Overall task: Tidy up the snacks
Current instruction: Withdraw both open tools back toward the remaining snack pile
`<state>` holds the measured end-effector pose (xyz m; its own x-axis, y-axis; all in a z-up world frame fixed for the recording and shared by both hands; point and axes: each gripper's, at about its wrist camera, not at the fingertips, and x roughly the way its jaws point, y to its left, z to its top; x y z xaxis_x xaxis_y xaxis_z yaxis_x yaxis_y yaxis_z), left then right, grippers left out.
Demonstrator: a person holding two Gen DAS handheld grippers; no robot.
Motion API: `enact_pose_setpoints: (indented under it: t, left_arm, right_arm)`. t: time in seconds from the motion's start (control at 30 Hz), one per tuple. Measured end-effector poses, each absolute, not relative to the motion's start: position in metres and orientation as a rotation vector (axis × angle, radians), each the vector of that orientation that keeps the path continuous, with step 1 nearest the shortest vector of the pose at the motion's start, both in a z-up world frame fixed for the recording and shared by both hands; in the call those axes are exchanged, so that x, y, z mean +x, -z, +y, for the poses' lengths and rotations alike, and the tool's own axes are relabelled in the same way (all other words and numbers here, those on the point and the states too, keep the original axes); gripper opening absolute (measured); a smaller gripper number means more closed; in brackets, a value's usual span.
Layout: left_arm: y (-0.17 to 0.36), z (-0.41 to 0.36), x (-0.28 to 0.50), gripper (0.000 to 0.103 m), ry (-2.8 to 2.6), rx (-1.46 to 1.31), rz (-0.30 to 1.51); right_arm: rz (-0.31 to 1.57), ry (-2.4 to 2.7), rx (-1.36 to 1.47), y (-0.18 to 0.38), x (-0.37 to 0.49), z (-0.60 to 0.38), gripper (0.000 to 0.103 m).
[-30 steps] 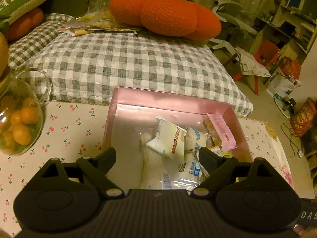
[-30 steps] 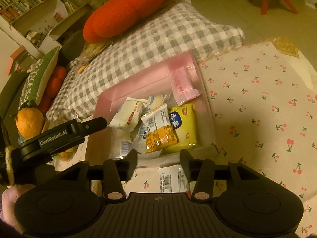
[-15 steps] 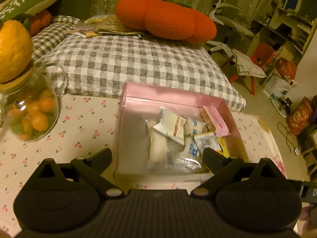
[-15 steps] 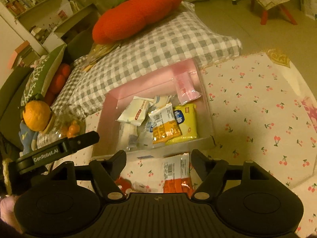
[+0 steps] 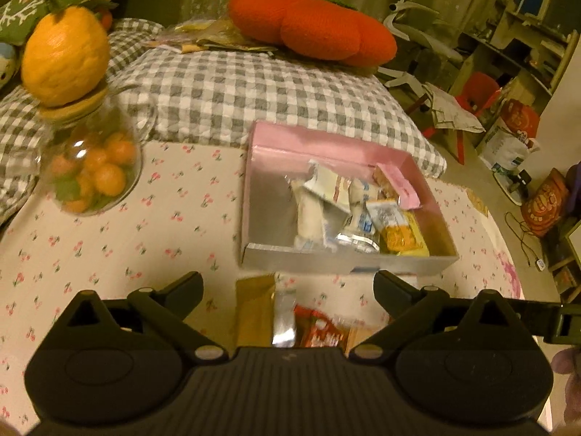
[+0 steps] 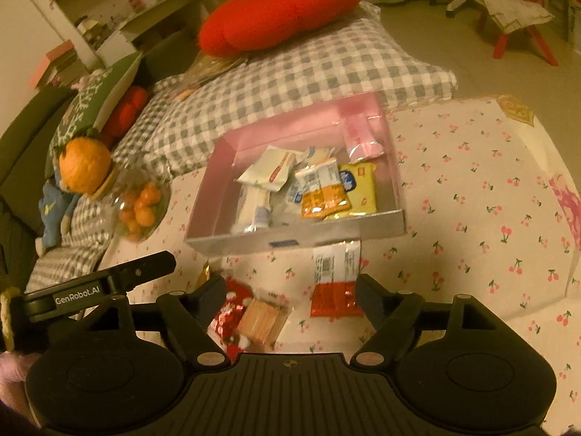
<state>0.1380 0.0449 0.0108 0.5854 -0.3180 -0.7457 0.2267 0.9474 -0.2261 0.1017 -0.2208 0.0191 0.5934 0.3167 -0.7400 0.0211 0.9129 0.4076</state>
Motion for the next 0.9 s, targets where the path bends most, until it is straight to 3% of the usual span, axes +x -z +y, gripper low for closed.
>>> enact_pose_setpoints:
  t: [0.9]
  left_arm:
    - [0.047,0.089,0.096,0.100,0.287,-0.083,0.969]
  right_arm:
    - [0.928,-0.106,0.141,0.029,0.060,-0.201,0.088]
